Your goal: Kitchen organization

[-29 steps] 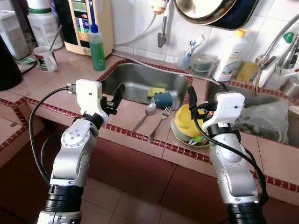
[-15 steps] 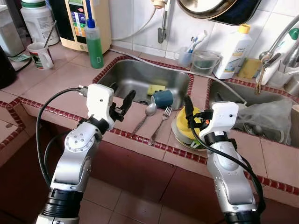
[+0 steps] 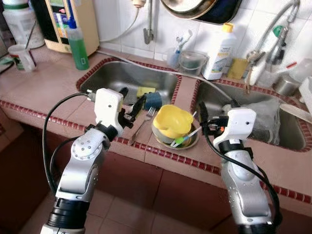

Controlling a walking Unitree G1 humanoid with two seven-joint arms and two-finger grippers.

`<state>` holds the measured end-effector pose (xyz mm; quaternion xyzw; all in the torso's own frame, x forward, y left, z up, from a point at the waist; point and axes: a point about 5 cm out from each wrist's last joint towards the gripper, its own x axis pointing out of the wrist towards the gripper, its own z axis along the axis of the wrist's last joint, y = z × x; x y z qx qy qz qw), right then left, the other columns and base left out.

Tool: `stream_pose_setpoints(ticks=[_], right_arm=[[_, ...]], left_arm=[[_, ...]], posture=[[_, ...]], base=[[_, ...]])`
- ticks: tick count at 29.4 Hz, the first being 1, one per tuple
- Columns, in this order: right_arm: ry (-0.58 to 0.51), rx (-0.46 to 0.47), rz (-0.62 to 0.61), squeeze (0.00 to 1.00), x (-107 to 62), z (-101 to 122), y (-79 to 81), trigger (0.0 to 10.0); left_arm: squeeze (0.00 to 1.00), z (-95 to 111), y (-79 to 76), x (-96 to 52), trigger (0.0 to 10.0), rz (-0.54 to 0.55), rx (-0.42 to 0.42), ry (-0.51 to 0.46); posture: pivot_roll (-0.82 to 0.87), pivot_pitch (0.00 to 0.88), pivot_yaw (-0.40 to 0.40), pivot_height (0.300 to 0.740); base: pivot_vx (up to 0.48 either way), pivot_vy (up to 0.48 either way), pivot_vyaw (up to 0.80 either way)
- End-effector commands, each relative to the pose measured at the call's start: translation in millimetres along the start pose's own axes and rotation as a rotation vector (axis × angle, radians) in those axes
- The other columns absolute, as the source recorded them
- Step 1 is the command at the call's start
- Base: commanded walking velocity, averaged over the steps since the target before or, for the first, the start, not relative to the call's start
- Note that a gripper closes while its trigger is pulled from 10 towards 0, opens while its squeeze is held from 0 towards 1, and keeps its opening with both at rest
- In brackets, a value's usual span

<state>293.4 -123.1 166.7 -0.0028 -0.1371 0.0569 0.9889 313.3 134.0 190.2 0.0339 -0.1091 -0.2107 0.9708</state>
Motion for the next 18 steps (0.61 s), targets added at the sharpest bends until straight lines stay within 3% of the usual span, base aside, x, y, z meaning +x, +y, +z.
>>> stream_pose_setpoints(ticks=[1,11,14,18], right_arm=[[-0.006,-0.022,-0.023,0.0,-1.2,3,-10.3,10.0],[-0.002,-0.018,0.007,0.0,-12.1,-1,-11.1,10.0],[-0.014,-0.006,0.032,0.0,-26.5,-1,-9.8,10.0],[-0.009,-0.005,0.04,0.0,-35.5,-2,-10.3,10.0]], left_arm=[[0.0,2,-7.6,2.7,10.0,-0.026,0.003,-0.001],[0.0,-8,-10.6,4.9,10.0,-0.043,0.007,0.092],[0.0,-12,-11.6,9.1,10.0,-0.057,0.027,0.152],[0.0,-10,-11.5,12.8,10.0,-0.072,0.027,0.157]], posture=[[0.06,0.0,-0.046,0.731],[0.06,0.0,-0.051,0.731],[0.04,0.0,-0.044,0.731],[0.03,0.0,-0.037,0.731]], base=[[0.0,0.0,0.0],[0.0,0.0,0.0],[0.0,0.0,0.0],[0.0,0.0,0.0]])
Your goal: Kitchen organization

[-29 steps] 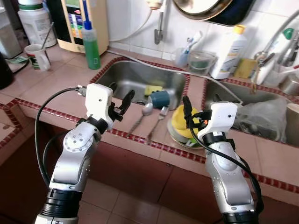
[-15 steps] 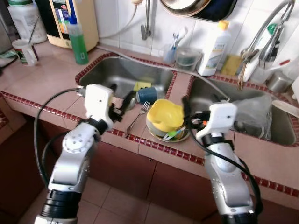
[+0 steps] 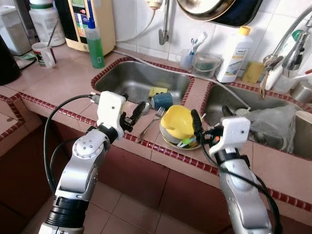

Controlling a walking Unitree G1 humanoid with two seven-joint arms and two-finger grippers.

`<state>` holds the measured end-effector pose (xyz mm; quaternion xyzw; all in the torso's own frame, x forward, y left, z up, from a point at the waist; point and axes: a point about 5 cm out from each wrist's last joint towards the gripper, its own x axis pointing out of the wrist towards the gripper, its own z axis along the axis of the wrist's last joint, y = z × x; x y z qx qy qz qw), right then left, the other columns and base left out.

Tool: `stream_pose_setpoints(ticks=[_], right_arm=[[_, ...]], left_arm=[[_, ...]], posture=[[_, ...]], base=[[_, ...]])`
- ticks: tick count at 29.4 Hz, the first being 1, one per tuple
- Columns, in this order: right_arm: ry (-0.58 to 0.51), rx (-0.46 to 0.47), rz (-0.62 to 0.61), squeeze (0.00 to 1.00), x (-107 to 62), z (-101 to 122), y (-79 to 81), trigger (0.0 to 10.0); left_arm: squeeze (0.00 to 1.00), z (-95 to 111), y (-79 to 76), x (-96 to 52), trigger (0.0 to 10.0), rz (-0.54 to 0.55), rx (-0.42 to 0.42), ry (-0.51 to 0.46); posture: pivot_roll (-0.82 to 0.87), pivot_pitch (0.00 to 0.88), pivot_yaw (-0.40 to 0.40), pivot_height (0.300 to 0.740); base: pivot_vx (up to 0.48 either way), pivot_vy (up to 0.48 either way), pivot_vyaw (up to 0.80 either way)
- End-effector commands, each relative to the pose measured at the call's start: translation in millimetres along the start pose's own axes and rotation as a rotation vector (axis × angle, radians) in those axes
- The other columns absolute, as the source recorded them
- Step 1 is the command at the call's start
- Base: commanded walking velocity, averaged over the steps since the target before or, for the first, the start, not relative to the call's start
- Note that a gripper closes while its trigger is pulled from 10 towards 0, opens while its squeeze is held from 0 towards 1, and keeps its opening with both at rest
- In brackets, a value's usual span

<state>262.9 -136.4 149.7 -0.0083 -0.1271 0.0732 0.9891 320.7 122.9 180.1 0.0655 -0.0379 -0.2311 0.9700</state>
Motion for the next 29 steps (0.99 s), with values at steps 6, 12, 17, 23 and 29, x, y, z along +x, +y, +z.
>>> stream_pose_setpoints(ticks=[6,12,17,23,29], right_arm=[[-0.018,0.01,0.025,0.0,-16.0,7,-0.4,10.0],[0.022,0.011,0.056,0.0,-37.1,6,-2.0,10.0],[0.049,0.009,0.084,0.0,-48.2,6,-1.9,10.0],[0.083,-0.004,0.07,0.0,-58.4,3,-4.8,10.0],[0.109,-0.006,0.061,0.0,-65.4,2,-4.8,10.0]], left_arm=[[0.0,11,-5.1,17.1,10.0,-0.072,0.026,-0.003],[0.0,19,-7.0,34.0,10.0,-0.13,0.066,0.007],[0.0,18,-9.1,42.5,10.0,-0.157,0.049,0.053],[0.0,18,-21.2,49.9,10.0,-0.227,-0.027,0.126],[0.0,26,-31.6,56.8,10.0,-0.25,-0.047,0.209]], posture=[[0.01,0.0,-0.018,0.731],[-0.04,0.019,0.013,0.731],[-0.07,0.032,0.024,0.731],[-0.09,0.052,0.038,0.731],[-0.1,0.064,0.043,0.731]], base=[[0.0,0.0,0.0],[0.0,0.0,0.0],[0.0,0.0,0.0],[0.0,0.0,0.0],[0.0,0.0,0.0]])
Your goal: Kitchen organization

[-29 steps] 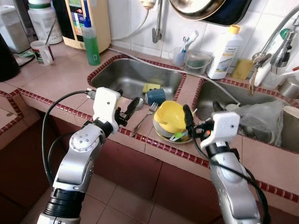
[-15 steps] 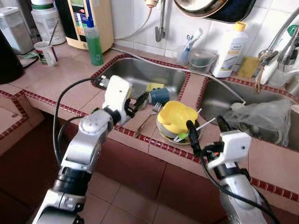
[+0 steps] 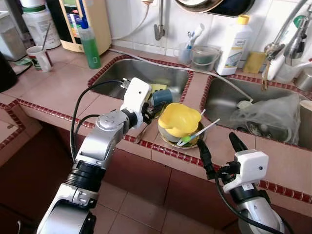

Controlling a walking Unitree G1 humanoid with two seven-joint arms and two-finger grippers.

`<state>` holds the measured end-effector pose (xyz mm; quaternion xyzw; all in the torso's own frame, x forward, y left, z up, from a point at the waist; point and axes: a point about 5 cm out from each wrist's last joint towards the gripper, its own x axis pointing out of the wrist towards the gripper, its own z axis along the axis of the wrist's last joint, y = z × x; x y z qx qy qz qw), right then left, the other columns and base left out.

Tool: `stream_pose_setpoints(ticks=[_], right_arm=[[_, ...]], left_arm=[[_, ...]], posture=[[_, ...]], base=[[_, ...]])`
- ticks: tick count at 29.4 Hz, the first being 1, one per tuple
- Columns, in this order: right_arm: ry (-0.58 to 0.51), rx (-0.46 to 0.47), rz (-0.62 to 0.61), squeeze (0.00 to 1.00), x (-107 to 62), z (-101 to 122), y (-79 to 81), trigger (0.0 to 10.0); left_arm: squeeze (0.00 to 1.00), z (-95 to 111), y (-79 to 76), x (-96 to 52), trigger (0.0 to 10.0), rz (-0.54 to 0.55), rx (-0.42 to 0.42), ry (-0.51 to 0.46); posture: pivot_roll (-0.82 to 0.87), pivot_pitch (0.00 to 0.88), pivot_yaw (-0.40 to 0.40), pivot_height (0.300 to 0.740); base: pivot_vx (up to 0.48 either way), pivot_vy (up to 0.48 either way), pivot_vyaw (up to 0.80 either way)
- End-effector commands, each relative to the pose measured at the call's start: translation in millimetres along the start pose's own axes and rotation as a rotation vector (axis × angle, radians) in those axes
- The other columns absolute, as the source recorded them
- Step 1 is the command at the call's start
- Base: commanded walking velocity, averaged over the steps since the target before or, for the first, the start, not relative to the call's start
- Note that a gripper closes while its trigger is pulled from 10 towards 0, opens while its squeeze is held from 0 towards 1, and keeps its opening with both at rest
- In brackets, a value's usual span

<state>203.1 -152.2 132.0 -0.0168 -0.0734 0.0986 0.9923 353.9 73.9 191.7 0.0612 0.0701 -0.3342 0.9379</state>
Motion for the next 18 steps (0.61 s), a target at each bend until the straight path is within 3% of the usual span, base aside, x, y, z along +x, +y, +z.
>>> stream_pose_setpoints(ticks=[1,9,13,18], right_arm=[[0.001,-0.004,0.008,0.0,-1.7,3,1.8,10.0],[0.02,-0.002,0.011,0.0,-3.3,3,2.9,10.0],[0.022,-0.003,0.013,0.0,-2.4,3,3.7,10.0],[0.024,-0.004,0.012,0.0,-2.1,4,4.5,10.0]], left_arm=[[0.0,13,-4.6,3.2,10.0,-0.019,0.015,0.019],[0.0,38,-6.0,9.3,10.0,0.004,0.085,0.08],[0.0,38,-5.6,9.8,10.0,0.004,0.086,0.124],[0.0,36,-4.0,10.3,10.0,0.07,0.152,0.203]], posture=[[-0.1,0.064,0.043,0.731],[-0.09,0.069,0.04,0.731],[-0.09,0.069,0.04,0.731],[-0.09,0.069,0.039,0.731]], base=[[0.0,0.0,0.0],[0.0,0.0,0.0],[0.0,0.0,0.0],[0.0,0.0,0.0]])
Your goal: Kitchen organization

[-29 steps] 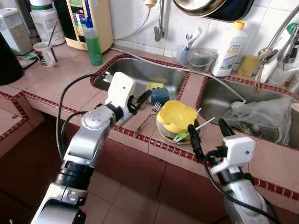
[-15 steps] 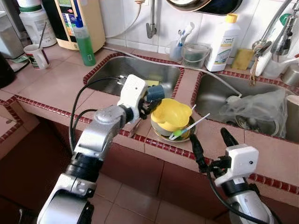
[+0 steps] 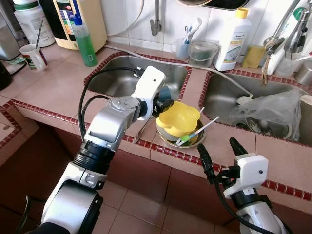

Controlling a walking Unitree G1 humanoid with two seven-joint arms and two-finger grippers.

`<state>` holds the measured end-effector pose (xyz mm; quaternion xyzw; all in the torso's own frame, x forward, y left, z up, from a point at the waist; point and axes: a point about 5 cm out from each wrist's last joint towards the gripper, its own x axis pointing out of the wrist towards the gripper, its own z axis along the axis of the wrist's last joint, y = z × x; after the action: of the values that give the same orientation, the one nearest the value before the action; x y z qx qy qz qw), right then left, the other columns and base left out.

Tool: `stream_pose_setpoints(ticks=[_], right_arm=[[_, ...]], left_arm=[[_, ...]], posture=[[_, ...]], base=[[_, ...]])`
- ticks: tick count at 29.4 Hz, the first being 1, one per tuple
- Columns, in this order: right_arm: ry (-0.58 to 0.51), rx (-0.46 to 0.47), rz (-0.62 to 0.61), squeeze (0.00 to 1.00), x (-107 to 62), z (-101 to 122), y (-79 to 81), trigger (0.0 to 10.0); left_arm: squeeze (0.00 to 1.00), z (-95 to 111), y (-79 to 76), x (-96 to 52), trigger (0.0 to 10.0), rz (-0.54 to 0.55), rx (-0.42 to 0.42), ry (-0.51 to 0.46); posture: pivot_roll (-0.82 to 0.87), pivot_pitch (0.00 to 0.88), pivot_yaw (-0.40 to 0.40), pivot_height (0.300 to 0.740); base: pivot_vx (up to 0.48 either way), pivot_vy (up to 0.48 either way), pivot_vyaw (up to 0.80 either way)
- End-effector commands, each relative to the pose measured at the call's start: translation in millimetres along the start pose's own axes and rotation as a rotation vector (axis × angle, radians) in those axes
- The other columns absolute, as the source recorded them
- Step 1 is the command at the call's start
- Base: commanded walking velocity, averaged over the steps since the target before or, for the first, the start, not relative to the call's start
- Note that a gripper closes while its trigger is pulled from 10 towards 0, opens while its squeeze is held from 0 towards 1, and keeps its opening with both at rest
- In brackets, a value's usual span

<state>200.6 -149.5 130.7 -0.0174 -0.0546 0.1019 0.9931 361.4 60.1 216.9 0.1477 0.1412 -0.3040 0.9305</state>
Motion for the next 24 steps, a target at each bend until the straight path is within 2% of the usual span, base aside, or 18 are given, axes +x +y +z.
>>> stream_pose_setpoints(ticks=[1,9,14,18,19,21,24], right_arm=[[-0.011,-0.006,0.005,0.0,-0.8,5,1.5,10.0],[-0.004,-0.008,0.005,0.0,-0.2,5,1.7,10.0],[0.001,-0.011,0.006,0.0,1.2,4,1.7,10.0],[0.002,-0.011,0.008,0.0,1.3,4,2.8,10.0],[0.003,-0.011,0.009,0.0,1.3,4,3.0,10.0],[0.003,-0.011,0.009,0.0,1.3,4,3.0,10.0],[0.005,-0.009,0.009,0.0,1.8,3,4.1,10.0]], left_arm=[[0.0,7,0.2,-1.6,10.0,0.01,0.013,0.027],[0.0,12,-4.9,-5.9,10.0,-0.023,-0.004,0.042],[0.0,19,-9.1,-10.2,10.0,-0.102,-0.075,0.053],[0.0,20,-12.3,-13.4,10.0,-0.117,-0.073,0.068],[0.0,16,-15.2,-13.6,10.0,-0.131,-0.07,0.098],[0.0,14,-16.1,-13.3,10.0,-0.115,-0.049,0.111],[0.0,5,-16.2,-10.9,10.0,-0.076,-0.006,0.182]], posture=[[-0.09,0.071,0.039,0.731],[-0.09,0.075,0.036,0.731],[-0.08,0.075,0.034,0.731],[-0.08,0.077,0.036,0.731],[-0.08,0.076,0.036,0.731],[-0.08,0.076,0.036,0.731],[-0.08,0.071,0.038,0.731]], base=[[0.0,0.0,0.0],[0.0,0.0,0.0],[0.0,0.0,0.0],[0.0,0.0,0.0],[0.0,0.0,0.0],[0.0,0.0,0.0],[0.0,0.0,0.0]])
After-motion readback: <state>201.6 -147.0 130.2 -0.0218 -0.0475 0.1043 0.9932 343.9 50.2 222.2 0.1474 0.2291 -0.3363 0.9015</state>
